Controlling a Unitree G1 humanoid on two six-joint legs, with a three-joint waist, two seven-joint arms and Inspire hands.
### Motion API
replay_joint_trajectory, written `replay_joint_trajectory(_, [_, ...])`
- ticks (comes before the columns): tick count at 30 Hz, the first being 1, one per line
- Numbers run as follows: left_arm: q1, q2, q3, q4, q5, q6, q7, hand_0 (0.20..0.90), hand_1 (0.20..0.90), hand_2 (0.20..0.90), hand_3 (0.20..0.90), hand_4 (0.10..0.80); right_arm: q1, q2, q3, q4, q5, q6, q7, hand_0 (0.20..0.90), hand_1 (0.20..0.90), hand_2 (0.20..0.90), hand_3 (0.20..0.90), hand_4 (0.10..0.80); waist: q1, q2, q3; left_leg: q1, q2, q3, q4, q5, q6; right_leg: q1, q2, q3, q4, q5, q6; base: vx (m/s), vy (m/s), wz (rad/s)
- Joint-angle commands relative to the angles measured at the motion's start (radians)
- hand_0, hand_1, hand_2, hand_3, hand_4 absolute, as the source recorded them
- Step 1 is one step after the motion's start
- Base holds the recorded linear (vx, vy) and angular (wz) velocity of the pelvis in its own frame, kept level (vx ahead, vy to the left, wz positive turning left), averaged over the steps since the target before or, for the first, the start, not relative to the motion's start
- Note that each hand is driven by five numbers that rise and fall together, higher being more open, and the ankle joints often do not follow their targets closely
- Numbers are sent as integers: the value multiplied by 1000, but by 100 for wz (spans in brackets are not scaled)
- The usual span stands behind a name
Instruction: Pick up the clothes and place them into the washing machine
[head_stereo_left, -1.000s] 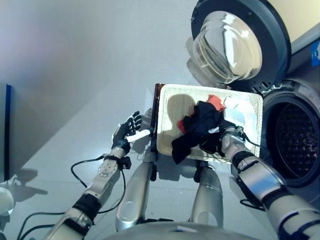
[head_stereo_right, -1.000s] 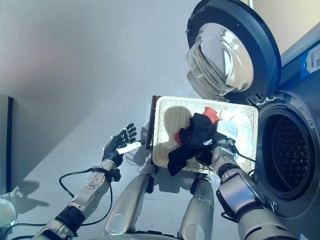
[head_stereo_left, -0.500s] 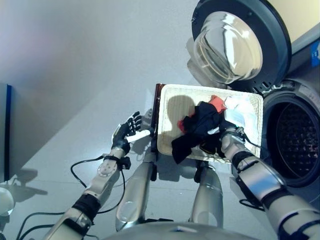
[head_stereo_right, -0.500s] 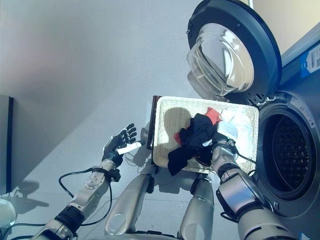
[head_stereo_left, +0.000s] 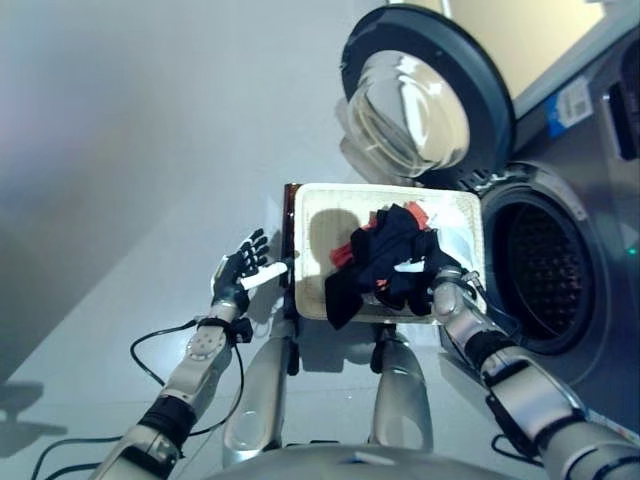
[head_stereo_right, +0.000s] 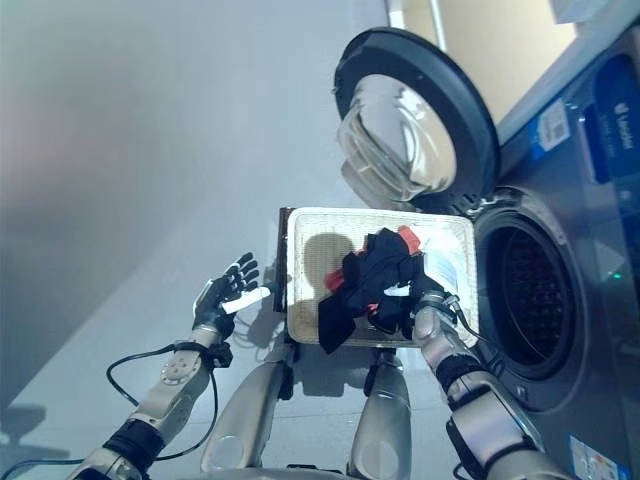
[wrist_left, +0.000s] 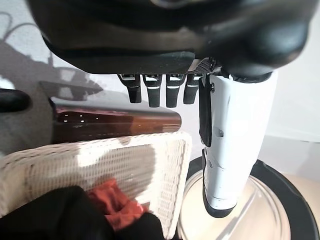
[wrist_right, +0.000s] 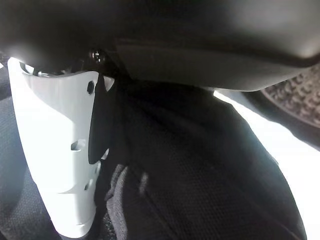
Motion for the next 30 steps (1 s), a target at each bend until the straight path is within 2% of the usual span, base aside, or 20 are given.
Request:
replay_joint_trajectory(1, [14,27,52,-52,24,-76,9,900,900,900,900,800,6,-91,-44,-105,27,-76,-19,200,200,200,200,300,-2,-39,-44,26,69,-49,38,-88,-88,95,-67,27,-82,51,36,37,-48,-17])
replay_joint_trajectory(11, [46,20,100,-37,37,-70,-10,900,900,900,900,800,145,-124,-137,-312,24,-124,24,200,200,200,200,300,-5,-75,-96,98,101,-56,-22,-65,-98,168,-48,11,-129,55,38,44,-42,-1])
replay_joint_trajectory(18, [48,14,102,-25,46,-68,-19,900,900,900,900,800,193,-129,-161,-359,8,-134,39,200,200,200,200,300,-3,-82,-110,135,112,-62,-27,-72,-101,198,-38,10,-119,34,34,23,-11,0])
replay_joint_trajectory(22, [44,13,107,-11,52,-67,-17,900,900,900,900,800,212,-107,-187,-373,97,-172,61,200,200,200,200,300,-6,-85,-122,157,119,-58,-44,-68,-102,212,-33,8,-124,31,35,13,-6,-3])
replay_joint_trajectory(25, [52,11,121,-9,54,-66,-20,900,900,900,900,800,266,-101,-225,-458,168,-209,99,200,200,200,200,300,-11,-88,-132,175,124,-51,-56,-66,-103,220,-30,10,-127,29,36,6,0,-1])
replay_joint_trajectory(30, [69,13,135,11,66,-63,-46,900,900,900,900,800,378,-162,-272,-630,191,-255,185,200,200,200,200,300,-21,-98,-155,218,129,-39,-69,-70,-107,250,-24,14,-133,25,39,31,-4,-3])
